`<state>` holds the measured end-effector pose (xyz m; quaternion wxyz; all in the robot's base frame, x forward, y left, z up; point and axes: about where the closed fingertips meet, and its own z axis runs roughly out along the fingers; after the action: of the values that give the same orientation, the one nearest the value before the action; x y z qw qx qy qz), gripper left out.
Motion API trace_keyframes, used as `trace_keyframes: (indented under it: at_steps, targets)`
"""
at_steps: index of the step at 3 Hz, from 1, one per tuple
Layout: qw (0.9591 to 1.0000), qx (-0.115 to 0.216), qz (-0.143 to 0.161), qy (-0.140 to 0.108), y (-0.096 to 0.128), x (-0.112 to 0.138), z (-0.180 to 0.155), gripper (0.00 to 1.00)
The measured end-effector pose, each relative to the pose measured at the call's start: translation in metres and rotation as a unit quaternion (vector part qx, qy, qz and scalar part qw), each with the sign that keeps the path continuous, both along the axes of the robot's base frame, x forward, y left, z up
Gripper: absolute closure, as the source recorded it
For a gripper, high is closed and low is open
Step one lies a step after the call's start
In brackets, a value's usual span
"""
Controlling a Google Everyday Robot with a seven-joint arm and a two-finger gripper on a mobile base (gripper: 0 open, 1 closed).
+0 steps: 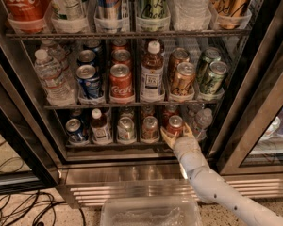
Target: Pick coke can from bottom shelf of fridge
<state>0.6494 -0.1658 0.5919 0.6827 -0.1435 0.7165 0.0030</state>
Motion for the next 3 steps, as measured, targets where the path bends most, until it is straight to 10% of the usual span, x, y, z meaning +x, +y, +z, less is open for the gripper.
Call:
trace_keyframes:
  at_steps: [2,3]
  targets:
    - [1.0000,0.004,0.006,0.004,0.0018,0.0012,0.0011,0.97]
    - [0.9999,0.007,0.009,0.006,0.0023,0.0013,0.0027,1.00]
